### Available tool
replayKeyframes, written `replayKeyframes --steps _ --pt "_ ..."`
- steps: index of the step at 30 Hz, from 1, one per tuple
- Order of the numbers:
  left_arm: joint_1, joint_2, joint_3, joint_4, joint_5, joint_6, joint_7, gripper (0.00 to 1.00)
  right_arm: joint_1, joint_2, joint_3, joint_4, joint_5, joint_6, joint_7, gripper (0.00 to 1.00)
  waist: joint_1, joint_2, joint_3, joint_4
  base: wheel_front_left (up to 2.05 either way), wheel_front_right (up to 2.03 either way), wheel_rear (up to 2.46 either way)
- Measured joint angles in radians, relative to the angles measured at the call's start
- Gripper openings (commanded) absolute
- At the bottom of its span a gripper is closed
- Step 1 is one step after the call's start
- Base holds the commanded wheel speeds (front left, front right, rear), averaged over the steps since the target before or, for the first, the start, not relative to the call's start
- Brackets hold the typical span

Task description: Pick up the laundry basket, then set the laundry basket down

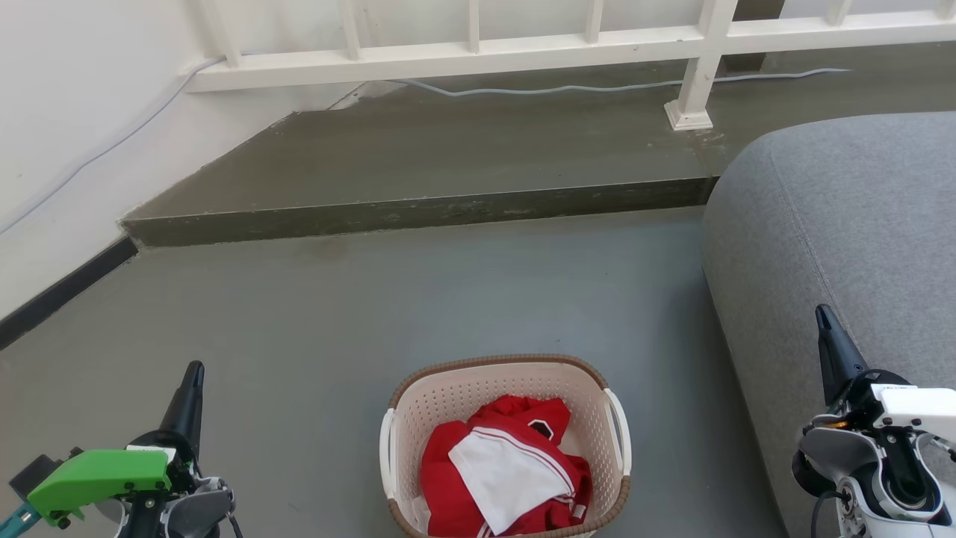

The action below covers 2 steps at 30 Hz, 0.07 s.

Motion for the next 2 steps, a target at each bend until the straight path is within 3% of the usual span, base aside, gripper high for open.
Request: replayKeyframes --steps 2 --pt "0.0 0.0 0.0 0.0 0.0 0.0 0.0 0.0 0.0 0.0 0.0 0.0 0.0 0.0 0.0 0.0 0.0 0.0 0.0 0.0 0.0 0.0 0.0"
